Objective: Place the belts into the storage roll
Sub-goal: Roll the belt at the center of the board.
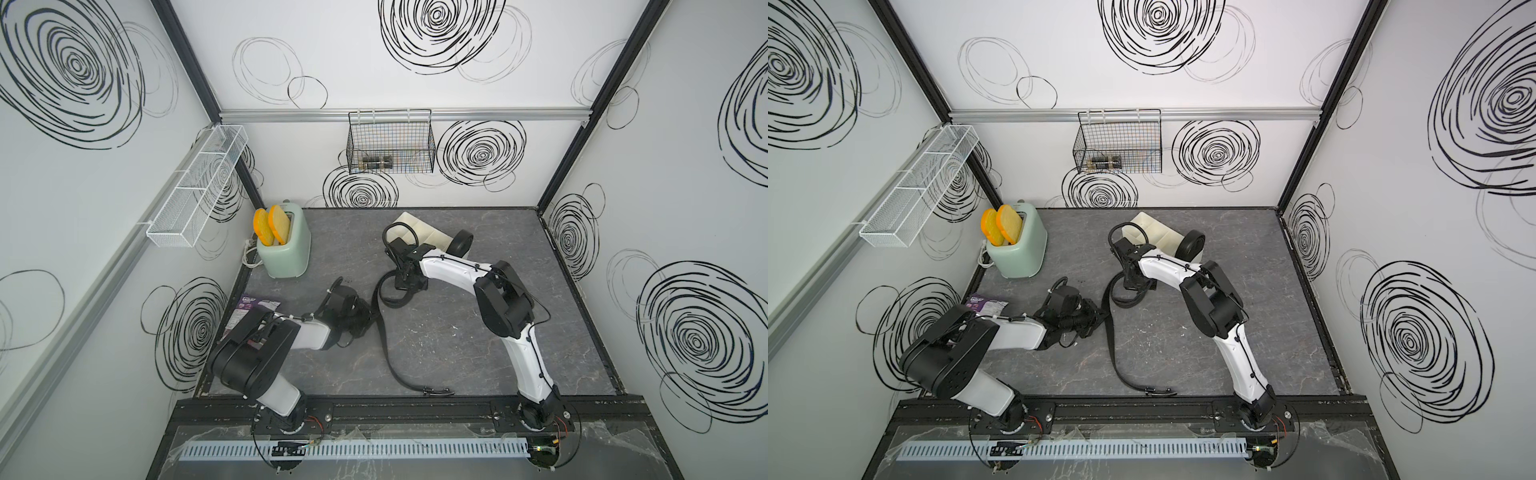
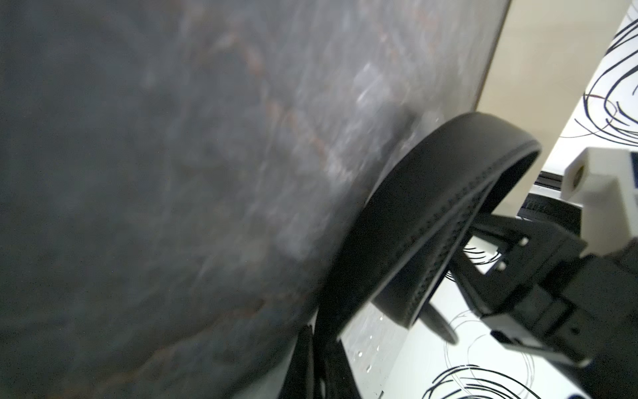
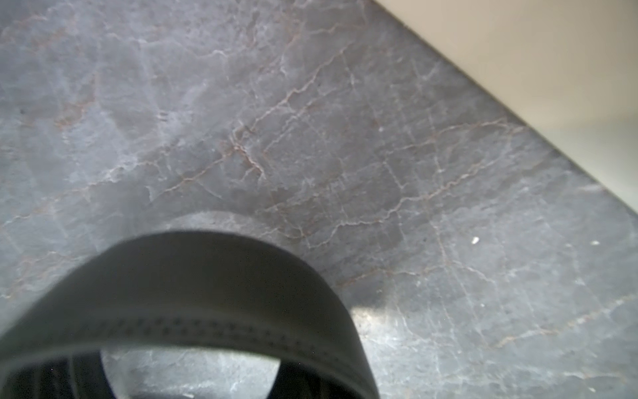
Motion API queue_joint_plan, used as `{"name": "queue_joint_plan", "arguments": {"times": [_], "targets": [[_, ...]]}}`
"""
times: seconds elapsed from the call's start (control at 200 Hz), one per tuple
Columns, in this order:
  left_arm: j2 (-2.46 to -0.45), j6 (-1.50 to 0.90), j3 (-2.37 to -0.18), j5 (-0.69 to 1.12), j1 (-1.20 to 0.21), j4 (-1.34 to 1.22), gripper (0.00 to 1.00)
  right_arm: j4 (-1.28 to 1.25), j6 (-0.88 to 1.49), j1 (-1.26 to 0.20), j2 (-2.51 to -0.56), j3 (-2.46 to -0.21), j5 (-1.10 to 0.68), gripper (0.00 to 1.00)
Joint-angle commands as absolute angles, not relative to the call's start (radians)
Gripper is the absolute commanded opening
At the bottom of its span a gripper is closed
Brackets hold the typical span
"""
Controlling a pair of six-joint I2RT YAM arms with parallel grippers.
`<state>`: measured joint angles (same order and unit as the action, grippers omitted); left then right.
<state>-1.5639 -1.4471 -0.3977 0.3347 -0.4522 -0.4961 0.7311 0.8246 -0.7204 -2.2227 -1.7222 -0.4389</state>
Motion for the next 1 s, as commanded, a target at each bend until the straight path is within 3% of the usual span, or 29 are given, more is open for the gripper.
{"name": "queue_joint_plan", "arguments": {"times": [0.0, 0.04, 0.115, 0.14, 0.285, 0.48, 0.641, 0.771, 0.996], "targets": [[-1.602, -1.565, -0.414, 0.293, -0.507, -0.451, 0.0, 0.809, 0.815, -0.69, -2.249, -1.696, -0.436, 0.0], [-1.613, -1.553, -0.434, 0.296, -0.534, -0.432, 0.02, 0.818, 0.806, -0.69, -2.253, -1.7, -0.43, 0.0], [-1.607, -1.525, -0.451, 0.293, -0.554, -0.408, 0.39, 0.821, 0.805, -0.689, -2.251, -1.695, -0.425, 0.0], [-1.597, -1.51, -0.455, 0.295, -0.553, -0.388, 0.46, 0.821, 0.807, -0.689, -2.25, -1.691, -0.424, 0.0], [-1.452, -1.34, -0.449, 0.294, -0.454, -0.206, 0.62, 0.839, 0.827, -0.689, -2.244, -1.677, -0.388, 0.0], [-1.279, -1.049, -0.523, 0.257, -0.271, 0.013, 0.68, 0.844, 0.841, -0.698, -2.255, -1.662, -0.34, 0.0], [-1.413, -0.789, -0.737, 0.269, -0.247, 0.075, 0.7, 0.946, 0.833, -0.727, -2.314, -1.754, -0.18, 0.0], [-1.509, -0.709, -0.836, 0.288, -0.249, 0.083, 0.71, 0.992, 0.823, -0.754, -2.346, -1.817, -0.062, 0.0], [-1.644, -0.651, -0.926, 0.327, -0.291, 0.05, 0.71, 0.955, 0.842, -0.76, -2.33, -1.759, -0.038, 0.0]]}}
